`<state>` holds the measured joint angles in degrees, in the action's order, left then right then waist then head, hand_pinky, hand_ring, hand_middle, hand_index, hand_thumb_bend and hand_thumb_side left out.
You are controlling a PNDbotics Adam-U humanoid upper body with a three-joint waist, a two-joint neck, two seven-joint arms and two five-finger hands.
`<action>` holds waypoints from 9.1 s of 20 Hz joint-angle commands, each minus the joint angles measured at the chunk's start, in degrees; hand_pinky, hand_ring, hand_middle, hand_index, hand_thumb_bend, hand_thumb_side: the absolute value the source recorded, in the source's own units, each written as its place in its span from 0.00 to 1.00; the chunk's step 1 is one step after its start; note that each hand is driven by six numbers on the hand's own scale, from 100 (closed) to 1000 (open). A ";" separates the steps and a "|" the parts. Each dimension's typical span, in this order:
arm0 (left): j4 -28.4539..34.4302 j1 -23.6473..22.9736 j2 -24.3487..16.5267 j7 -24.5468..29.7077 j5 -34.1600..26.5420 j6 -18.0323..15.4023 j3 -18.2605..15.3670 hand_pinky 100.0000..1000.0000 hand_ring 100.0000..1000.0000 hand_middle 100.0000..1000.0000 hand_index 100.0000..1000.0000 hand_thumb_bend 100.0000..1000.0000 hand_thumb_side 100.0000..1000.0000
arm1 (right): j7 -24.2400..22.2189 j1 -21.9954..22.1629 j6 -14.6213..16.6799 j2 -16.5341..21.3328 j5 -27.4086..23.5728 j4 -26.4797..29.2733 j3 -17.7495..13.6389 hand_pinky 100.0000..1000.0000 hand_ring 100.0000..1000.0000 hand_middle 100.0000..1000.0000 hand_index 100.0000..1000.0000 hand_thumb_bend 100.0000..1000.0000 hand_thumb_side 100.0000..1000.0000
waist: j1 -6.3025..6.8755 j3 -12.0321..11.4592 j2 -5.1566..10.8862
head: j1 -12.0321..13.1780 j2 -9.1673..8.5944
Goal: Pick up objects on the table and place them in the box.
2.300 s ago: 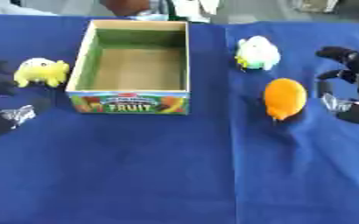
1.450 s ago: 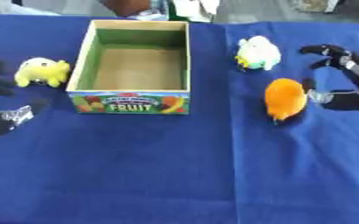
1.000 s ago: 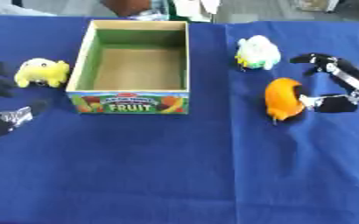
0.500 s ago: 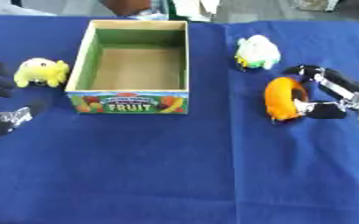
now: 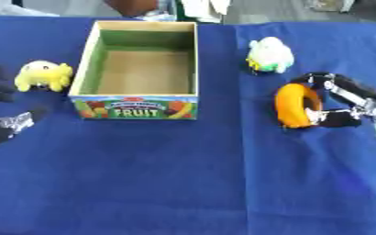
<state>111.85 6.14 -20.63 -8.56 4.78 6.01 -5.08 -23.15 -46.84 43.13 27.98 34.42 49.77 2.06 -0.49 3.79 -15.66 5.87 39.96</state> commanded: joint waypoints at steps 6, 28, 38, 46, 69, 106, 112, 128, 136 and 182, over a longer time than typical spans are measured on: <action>0.92 0.50 -0.87 0.13 0.02 -0.11 -0.05 0.55 0.56 0.59 0.71 0.78 0.00 | 8.14 -0.37 1.79 1.90 0.09 2.74 -1.26 0.68 0.84 0.61 0.26 0.00 0.00 | 0.13 0.03 0.79 | -0.01 -0.06; 0.91 0.48 -0.92 0.26 -0.18 -0.15 0.11 0.55 0.56 0.59 0.71 0.78 0.00 | 17.11 -8.17 0.46 0.48 0.03 5.40 -1.52 0.67 0.77 0.56 0.21 0.00 0.00 | -0.12 -0.48 1.02 | -0.32 -0.13; 0.78 1.43 -1.05 1.51 -0.81 -0.27 1.36 0.55 0.56 0.59 0.71 0.78 0.00 | 17.96 -16.34 -2.62 -5.49 4.15 1.61 -4.46 0.67 0.76 0.56 0.21 0.00 0.00 | -0.21 -2.32 1.38 | -1.92 -0.32; 0.64 3.74 -1.13 3.49 -2.28 -0.58 3.20 0.55 0.56 0.59 0.71 0.78 0.00 | 19.94 -20.76 -6.02 -11.67 11.70 -4.74 -7.29 0.66 0.77 0.56 0.22 0.00 0.00 | -0.24 -4.74 2.22 | -3.59 -0.62; 0.85 8.97 -0.68 6.89 -4.74 -0.83 6.19 0.54 0.56 0.58 0.71 0.79 0.00 | 25.35 -21.49 -10.53 -21.75 23.41 -9.21 -9.99 0.67 0.81 0.58 0.31 0.00 0.00 | -0.50 -11.05 1.29 | -9.31 0.30; 1.09 6.69 -5.19 6.10 -3.05 -0.38 5.15 0.55 0.56 0.59 0.72 0.78 0.00 | 14.09 -18.81 -8.27 -17.24 16.17 -1.04 -7.32 0.74 0.93 0.75 0.95 0.17 0.11 | 0.49 -7.86 1.36 | -7.15 1.57; 0.71 6.12 -10.35 5.08 -2.38 0.05 4.14 0.55 0.56 0.59 0.72 0.78 0.00 | 11.96 -16.45 -9.21 -11.33 -1.46 7.35 -5.59 0.69 0.88 0.70 0.90 0.00 0.00 | 0.55 -5.99 2.21 | -5.26 2.14; -4.56 11.01 -32.42 6.34 2.57 -1.02 4.83 0.60 0.58 0.60 0.74 0.79 0.01 | 16.96 0.27 -15.21 3.24 -30.90 28.30 -8.07 0.62 0.82 0.61 0.82 0.00 0.00 | 0.88 -0.12 1.19 | -1.01 0.72; -13.88 16.38 -38.56 9.81 11.28 -3.06 8.10 0.64 0.60 0.61 0.75 0.81 0.09 | 15.65 7.35 -13.52 4.48 -37.54 33.40 -10.92 0.62 0.83 0.61 0.83 0.00 0.00 | 1.18 2.62 0.48 | 0.49 0.45; -45.78 28.99 -31.34 19.44 33.78 -14.39 12.51 0.66 0.58 0.56 0.71 0.54 0.23 | 11.27 15.54 -14.84 1.12 -42.69 35.40 -13.14 0.61 0.84 0.59 0.84 0.00 0.00 | 2.77 6.84 -0.74 | 6.05 0.56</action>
<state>65.90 33.99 -50.35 10.50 38.33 -8.35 7.73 -11.71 -30.74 28.14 27.94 -7.73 84.14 -10.56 2.36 10.58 -17.35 11.65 40.75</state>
